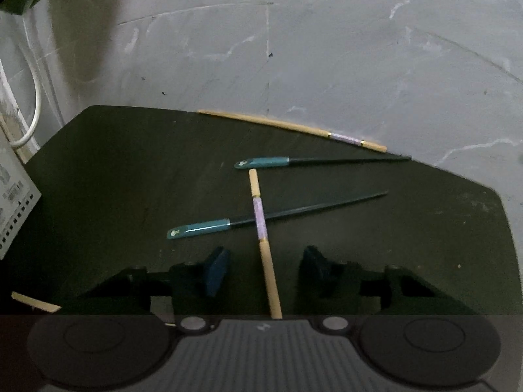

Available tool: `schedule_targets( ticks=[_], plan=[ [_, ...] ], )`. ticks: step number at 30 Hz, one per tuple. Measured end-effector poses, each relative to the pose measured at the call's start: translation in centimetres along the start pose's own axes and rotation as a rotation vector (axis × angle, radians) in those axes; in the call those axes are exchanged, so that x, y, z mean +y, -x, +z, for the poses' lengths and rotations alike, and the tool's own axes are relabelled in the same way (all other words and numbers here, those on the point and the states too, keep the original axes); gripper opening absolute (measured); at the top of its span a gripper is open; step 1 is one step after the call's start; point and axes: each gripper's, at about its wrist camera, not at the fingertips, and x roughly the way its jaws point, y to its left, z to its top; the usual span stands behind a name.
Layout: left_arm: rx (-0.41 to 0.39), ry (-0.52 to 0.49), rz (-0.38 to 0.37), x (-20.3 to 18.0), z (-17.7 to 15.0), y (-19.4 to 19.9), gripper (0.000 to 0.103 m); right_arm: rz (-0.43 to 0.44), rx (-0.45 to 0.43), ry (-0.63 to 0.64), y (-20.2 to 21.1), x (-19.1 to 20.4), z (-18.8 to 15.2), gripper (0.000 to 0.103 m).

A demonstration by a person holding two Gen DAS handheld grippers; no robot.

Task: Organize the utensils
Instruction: 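Close the right tool on one wooden chopstick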

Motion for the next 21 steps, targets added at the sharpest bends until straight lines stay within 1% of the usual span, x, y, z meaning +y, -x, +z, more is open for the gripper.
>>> schedule_targets(
  ticks=[1,2,3,4,5,7,10,13,16,18,21],
  plan=[
    [0.0,0.0,0.0,0.0,0.0,0.0,0.078,0.003,-0.001,0.004,0.0,0.1,0.0,0.04],
    [0.0,0.0,0.0,0.0,0.0,0.0,0.078,0.004,-0.002,0.007,0.1,0.2,0.0,0.028],
    [0.0,0.0,-0.001,0.0,0.0,0.0,0.078,0.006,-0.002,0.011,0.1,0.2,0.0,0.02],
    [0.0,-0.001,-0.001,0.0,0.0,0.0,0.078,0.007,-0.002,0.016,0.1,0.3,0.0,0.009],
    [0.0,-0.001,-0.001,-0.1,0.0,0.0,0.078,0.006,-0.002,0.025,0.2,0.4,0.0,0.007],
    [-0.001,-0.001,-0.001,-0.1,0.0,0.0,0.078,0.007,-0.002,0.04,0.3,0.7,0.0,0.007],
    [0.0,0.0,0.0,-0.1,0.0,0.0,0.078,0.032,-0.011,0.058,0.8,1.1,0.1,0.007],
    [-0.001,-0.001,-0.001,-0.1,0.0,0.0,0.078,0.09,-0.041,0.141,2.1,2.3,0.7,0.007],
    [-0.001,-0.001,0.0,-0.1,0.0,0.0,0.078,0.199,-0.066,0.294,3.4,4.5,1.3,0.007],
    [-0.002,-0.002,-0.001,-0.1,0.0,0.0,0.078,0.261,-0.076,0.434,4.0,6.6,1.4,0.007],
    [-0.004,-0.006,-0.003,0.0,0.0,0.0,0.078,0.351,-0.066,0.644,4.5,9.7,0.8,0.007]
  ],
)
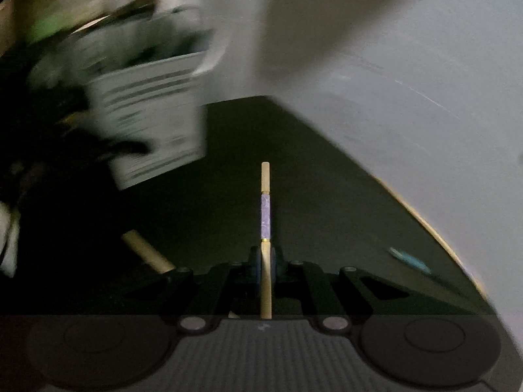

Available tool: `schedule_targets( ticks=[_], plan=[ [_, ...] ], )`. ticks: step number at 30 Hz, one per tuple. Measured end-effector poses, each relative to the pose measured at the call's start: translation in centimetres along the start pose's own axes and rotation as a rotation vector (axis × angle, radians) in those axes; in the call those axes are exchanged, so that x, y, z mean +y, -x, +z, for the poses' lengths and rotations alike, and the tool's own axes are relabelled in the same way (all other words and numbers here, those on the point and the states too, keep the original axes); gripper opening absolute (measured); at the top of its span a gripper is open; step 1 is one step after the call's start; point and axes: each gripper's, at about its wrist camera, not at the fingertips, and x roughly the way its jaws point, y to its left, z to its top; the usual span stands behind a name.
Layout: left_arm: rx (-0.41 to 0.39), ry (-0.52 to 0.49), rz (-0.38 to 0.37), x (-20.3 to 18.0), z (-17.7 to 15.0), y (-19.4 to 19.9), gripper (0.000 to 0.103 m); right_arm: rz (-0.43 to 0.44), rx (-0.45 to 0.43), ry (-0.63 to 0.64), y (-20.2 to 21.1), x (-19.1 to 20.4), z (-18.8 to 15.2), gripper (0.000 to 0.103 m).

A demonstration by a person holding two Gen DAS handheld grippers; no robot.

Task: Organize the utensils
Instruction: 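Close the right tool on one wooden chopstick, then lift the chopstick toward the caddy with the right tool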

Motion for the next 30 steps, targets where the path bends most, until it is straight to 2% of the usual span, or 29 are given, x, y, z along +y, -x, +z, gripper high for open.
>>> schedule_targets(
  ticks=[4,7,15,24,28,29,30],
  plan=[
    [0.0,-0.002,-0.005,0.1,0.0,-0.1,0.078,0.128,0.048,0.204,-1.2,2.9,0.8,0.007],
    [-0.002,-0.002,-0.005,0.1,0.0,-0.1,0.078,0.191,0.086,0.293,-1.9,3.7,0.9,0.007],
    [-0.007,0.002,-0.003,0.1,-0.2,-0.2,0.078,0.244,0.126,0.39,-2.5,4.0,1.0,0.008],
    [-0.007,0.003,-0.005,0.2,-0.3,-0.2,0.078,0.246,0.203,0.449,-2.5,3.6,0.5,0.034],
    [-0.002,0.002,-0.006,0.2,-0.3,-0.3,0.078,0.252,0.229,0.434,-2.9,3.1,0.6,0.031],
    [-0.001,0.002,-0.006,0.2,-0.3,-0.3,0.078,0.256,0.237,0.425,-3.0,2.9,0.6,0.022],
    [0.0,0.002,-0.007,0.2,-0.2,-0.3,0.078,0.255,0.244,0.418,-3.0,2.8,0.6,0.018]
  ],
)
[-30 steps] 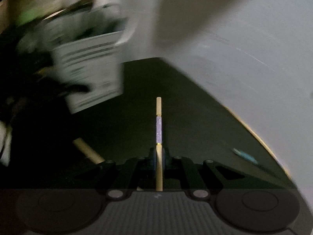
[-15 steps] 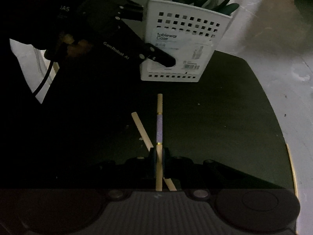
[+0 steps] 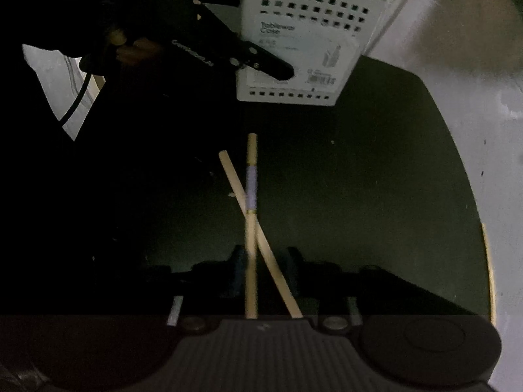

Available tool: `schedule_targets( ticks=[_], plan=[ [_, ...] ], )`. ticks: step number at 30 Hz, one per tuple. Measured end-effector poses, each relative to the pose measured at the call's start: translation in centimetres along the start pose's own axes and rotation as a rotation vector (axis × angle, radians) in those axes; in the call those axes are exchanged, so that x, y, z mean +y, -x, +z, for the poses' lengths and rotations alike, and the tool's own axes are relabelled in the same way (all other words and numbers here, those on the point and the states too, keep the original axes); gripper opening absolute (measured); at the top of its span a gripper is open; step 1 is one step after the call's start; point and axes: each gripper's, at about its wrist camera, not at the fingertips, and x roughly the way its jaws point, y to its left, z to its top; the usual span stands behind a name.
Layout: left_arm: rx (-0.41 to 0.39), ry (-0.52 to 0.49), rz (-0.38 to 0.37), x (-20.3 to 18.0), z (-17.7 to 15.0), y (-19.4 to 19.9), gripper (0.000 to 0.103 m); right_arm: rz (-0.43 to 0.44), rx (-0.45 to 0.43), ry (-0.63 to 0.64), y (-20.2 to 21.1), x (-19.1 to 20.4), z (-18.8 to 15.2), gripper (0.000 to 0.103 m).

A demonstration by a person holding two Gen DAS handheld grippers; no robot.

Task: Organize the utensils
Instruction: 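Lift the chopstick toward the caddy with the right tool, then close the right tool on the second wooden chopstick beside the first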

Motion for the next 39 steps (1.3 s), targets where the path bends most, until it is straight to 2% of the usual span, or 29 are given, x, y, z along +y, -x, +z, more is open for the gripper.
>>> schedule_targets(
  ticks=[4,8,11,14,17,24,31,33,35,39],
  plan=[
    [0.002,0.0,-0.005,0.1,0.1,-0.1,0.078,-0.021,0.021,-0.043,0.3,-0.7,-0.8,0.013],
    [0.006,0.0,-0.013,0.2,0.0,-0.3,0.078,-0.08,0.05,-0.124,0.7,-1.4,-1.9,0.007],
    [0.009,-0.001,-0.023,0.4,0.0,-0.6,0.078,-0.124,0.052,-0.277,1.2,-2.0,-2.9,0.007],
    [0.011,-0.002,-0.034,0.6,0.1,-0.8,0.078,-0.179,0.054,-0.494,1.6,-2.5,-3.7,0.007],
    [0.014,-0.01,-0.05,0.9,0.2,-1.0,0.078,-0.172,0.039,-0.669,1.9,-2.8,-4.3,0.007],
    [0.018,-0.031,-0.097,1.9,0.6,-1.8,0.078,-0.215,0.058,-0.746,1.7,-2.9,-3.6,0.008],
    [0.021,-0.039,-0.143,3.2,1.1,-2.9,0.078,-0.18,0.09,-0.807,1.2,-4.2,-2.7,0.015],
    [0.02,-0.041,-0.154,3.6,1.2,-3.2,0.078,-0.171,0.102,-0.826,1.3,-4.7,-2.5,0.015],
    [0.02,-0.042,-0.163,3.9,1.3,-3.5,0.078,-0.177,0.113,-0.837,0.9,-5.0,-2.1,0.007],
    [0.018,-0.04,-0.181,4.5,1.4,-4.0,0.079,-0.183,0.115,-0.875,0.9,-5.0,-2.1,0.006]
  ],
)
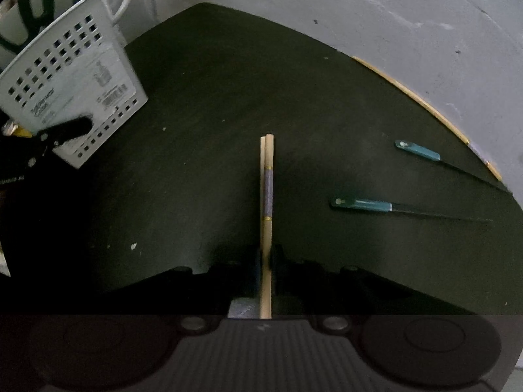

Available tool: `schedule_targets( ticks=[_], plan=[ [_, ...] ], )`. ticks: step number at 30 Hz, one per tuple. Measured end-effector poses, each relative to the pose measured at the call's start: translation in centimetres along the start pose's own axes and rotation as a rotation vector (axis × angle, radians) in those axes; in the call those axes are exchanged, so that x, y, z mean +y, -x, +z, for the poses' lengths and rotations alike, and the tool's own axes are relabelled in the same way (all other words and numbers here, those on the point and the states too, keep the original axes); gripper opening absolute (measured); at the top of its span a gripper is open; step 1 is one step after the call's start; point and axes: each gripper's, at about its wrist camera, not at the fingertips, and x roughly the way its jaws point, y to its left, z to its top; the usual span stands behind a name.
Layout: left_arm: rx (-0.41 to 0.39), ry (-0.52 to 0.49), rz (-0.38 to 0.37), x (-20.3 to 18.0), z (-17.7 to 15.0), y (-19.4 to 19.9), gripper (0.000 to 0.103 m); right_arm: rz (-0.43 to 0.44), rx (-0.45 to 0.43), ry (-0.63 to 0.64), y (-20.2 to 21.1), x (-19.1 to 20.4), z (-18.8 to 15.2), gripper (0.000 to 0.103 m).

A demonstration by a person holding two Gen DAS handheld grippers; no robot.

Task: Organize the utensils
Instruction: 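Close the right tool on the second wooden chopstick beside the first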

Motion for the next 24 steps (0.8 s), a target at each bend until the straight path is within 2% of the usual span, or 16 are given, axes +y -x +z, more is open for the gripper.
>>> schedule_targets(
  ticks=[3,6,7,10,12,13,14,16,18,24],
  plan=[
    [-0.002,-0.003,-0.009,0.3,-0.1,-0.2,0.079,-0.016,-0.027,-0.028,0.2,0.2,-0.5,0.006],
    [-0.003,-0.009,-0.015,0.4,-0.1,-0.3,0.079,-0.105,-0.056,0.045,0.1,1.9,-1.0,0.01],
    [-0.003,-0.011,-0.016,0.4,-0.2,-0.3,0.079,-0.11,-0.055,0.047,0.1,2.3,-1.0,0.01],
    [-0.003,-0.017,-0.02,0.5,-0.2,-0.5,0.079,-0.053,-0.058,0.027,0.3,2.6,-1.0,0.014],
    [-0.003,-0.019,-0.021,0.4,-0.2,-0.4,0.079,-0.041,-0.052,0.021,0.4,2.6,-0.9,0.022],
    [-0.003,-0.019,-0.022,0.4,-0.2,-0.4,0.079,-0.032,-0.046,0.014,0.4,2.5,-0.8,0.033],
    [-0.004,-0.02,-0.022,0.3,-0.2,-0.4,0.079,-0.019,-0.037,0.009,0.4,2.2,-0.8,0.038],
    [-0.004,-0.019,-0.022,0.3,-0.2,-0.3,0.079,-0.006,-0.027,0.013,0.4,2.0,-0.8,0.037],
    [-0.003,-0.017,-0.023,0.3,-0.2,-0.3,0.079,-0.003,-0.027,0.011,0.4,1.9,-0.7,0.017],
    [0.002,-0.014,-0.02,0.1,-0.1,-0.4,0.079,-0.001,-0.018,0.006,0.3,1.7,-0.3,0.014]
  ],
)
